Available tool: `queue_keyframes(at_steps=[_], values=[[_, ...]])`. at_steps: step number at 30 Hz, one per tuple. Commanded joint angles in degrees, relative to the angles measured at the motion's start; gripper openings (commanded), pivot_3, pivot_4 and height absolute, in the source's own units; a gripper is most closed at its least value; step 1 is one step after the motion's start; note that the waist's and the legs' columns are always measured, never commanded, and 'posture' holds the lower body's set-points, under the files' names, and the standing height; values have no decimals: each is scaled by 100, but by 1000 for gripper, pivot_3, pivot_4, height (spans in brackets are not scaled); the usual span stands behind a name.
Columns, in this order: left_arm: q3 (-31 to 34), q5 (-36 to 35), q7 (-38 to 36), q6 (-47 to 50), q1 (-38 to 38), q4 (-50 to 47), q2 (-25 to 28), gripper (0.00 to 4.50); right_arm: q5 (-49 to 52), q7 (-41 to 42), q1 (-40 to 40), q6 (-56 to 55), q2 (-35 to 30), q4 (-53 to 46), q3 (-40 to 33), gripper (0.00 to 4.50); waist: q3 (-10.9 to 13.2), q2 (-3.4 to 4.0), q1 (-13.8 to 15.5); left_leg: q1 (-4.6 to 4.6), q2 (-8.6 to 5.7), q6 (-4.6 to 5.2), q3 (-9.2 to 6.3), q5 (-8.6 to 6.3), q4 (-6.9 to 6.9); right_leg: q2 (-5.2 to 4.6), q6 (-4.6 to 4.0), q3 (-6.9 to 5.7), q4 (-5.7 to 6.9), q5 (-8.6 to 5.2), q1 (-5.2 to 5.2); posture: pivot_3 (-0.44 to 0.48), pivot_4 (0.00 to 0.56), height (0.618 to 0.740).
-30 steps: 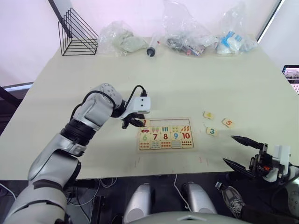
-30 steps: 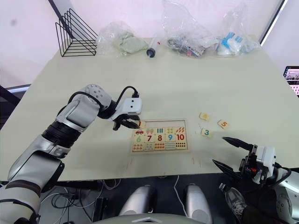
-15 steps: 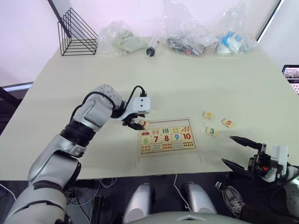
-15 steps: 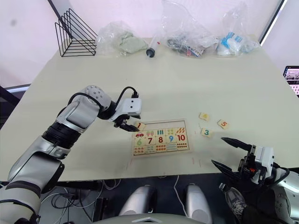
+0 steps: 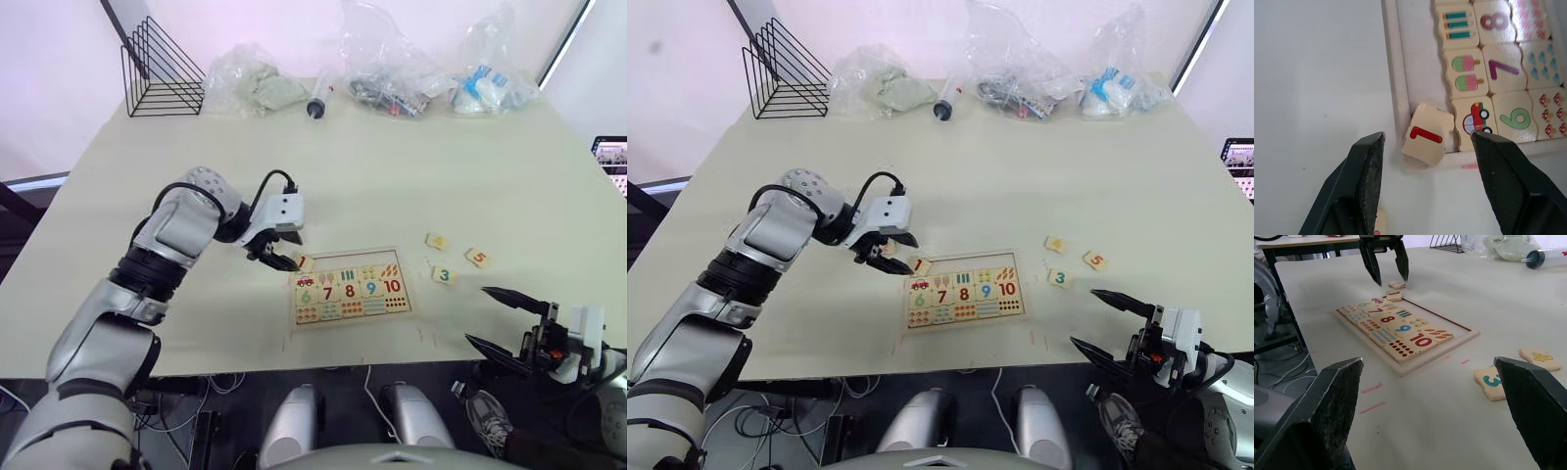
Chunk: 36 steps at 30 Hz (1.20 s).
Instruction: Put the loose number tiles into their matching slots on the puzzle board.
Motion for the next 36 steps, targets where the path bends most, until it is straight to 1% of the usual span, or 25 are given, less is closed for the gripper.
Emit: queue_keyframes(at_steps=[1, 6, 10, 13, 16, 17, 19, 20, 21, 36], values=[[311, -125, -19, -230, -90, 342, 148, 2956, 70, 13, 23, -110, -27, -54, -86, 4500, 0, 0, -2, 0, 0, 0, 0, 0, 0, 0, 0, 0, 0, 0, 0, 0, 150, 740], [511, -199, 91, -361, -104, 854, 128, 2956, 85, 26, 18, -94, -50, -47, -104, 4500, 0, 0, 10, -2, -1, 0, 0, 0, 2, 0, 0, -2, 0, 0, 0, 0, 150, 740], [922, -689, -47, -859, 100, 1004, -6, 2956, 89, 27, -16, -76, -59, -37, -96, 4500, 0, 0, 5, -1, 0, 0, -1, 0, 2, 0, 0, -2, 0, 0, 0, 0, 150, 740], [931, -634, -14, -1113, 240, 1100, 35, 2956, 91, 46, -43, -79, -76, -1, -107, 4500, -1, 1, 3, -1, 1, 0, -1, 0, 2, 0, 0, -2, 0, 0, 0, 0, 150, 740], [988, -696, -8, -1370, 385, 1257, -8, 2193, 87, 65, -66, -85, -96, 33, -117, 4500, -1, 1, 0, 0, 0, 0, 1, 0, 2, 0, 0, 0, 1, 0, 0, 0, 150, 740], [1008, -723, 3, -1413, 414, 1288, -31, 1788, 88, 70, -66, -91, -101, 38, -117, 4500, -1, 1, 0, 0, 0, 0, 1, 0, 2, 0, 0, 0, 1, 0, 0, 0, 150, 740], [997, -672, 86, -1628, 444, 1414, -65, 671, 91, 71, -65, -99, -107, 44, -115, 4500, 0, 1, 10, -1, 0, 0, 0, 0, 3, 0, 0, -1, 1, 1, 0, 0, 150, 740], [985, -644, 106, -1741, 451, 1478, -74, 253, 91, 72, -64, -102, -109, 45, -114, 4500, 0, 0, 13, -2, 0, 0, 0, 0, 3, 0, 0, -1, 1, 1, 0, 0, 150, 740], [959, -619, 77, -1826, 459, 1529, -68, 80, 94, 72, -64, -99, -112, 44, -116, 4500, 0, 0, 15, -2, 0, 0, 0, 0, 4, 0, 0, -2, 1, 1, 0, 0, 150, 740], [829, -469, -4, -2222, 357, 1846, -272, 80, 107, 62, -60, -87, -125, 33, -136, 4500, 0, 0, 5, -2, -1, 0, 1, 0, 5, 0, 0, -2, 1, 1, 0, 0, 150, 740]])
